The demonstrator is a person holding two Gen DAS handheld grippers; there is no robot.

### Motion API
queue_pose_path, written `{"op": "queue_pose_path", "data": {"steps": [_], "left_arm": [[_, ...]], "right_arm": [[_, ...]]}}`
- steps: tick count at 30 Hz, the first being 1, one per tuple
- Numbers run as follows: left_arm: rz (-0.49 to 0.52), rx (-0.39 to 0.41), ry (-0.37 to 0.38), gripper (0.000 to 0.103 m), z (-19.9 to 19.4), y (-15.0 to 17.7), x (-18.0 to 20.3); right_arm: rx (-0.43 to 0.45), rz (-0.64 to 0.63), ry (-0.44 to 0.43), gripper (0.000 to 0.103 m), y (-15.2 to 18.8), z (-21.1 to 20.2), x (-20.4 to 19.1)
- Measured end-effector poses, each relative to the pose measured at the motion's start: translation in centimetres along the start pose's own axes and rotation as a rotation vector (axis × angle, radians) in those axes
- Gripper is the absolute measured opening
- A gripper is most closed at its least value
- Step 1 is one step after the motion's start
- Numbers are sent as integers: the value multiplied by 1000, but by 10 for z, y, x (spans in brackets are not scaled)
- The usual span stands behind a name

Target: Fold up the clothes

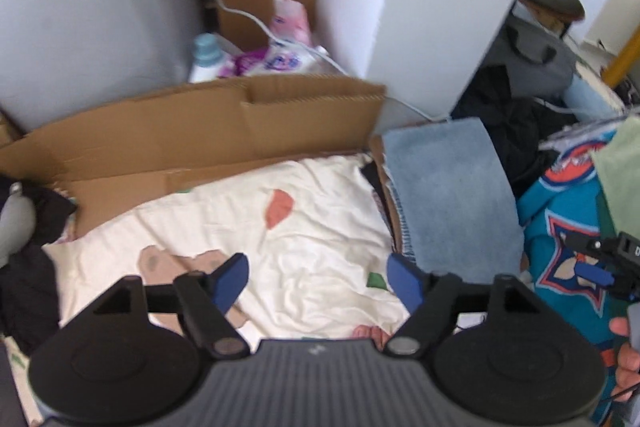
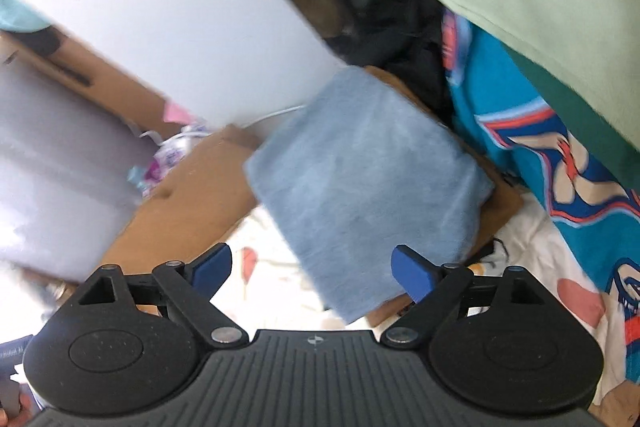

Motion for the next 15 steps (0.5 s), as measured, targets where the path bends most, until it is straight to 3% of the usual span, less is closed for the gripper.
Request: {"op": "queue_pose_path", "data": {"steps": [7,15], "left_arm": [[-73,40,1,83,-68,19,-43],[-180,92,-14,86,-127,66,-97]], "right_arm": [[-18,-108,66,93,4,-42,-57],[-88,-287,139,93,24,-80,-115]]}}
Point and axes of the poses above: each gripper's, at about its wrist camera, not at the fingertips, and z roughly the way its jaws point, x to its right, y to its underside, the point moved 2 cm from there along z, roughly the way its jaws point, and after that the axes turned 8 degrees about -x, right-handed, at the moved point
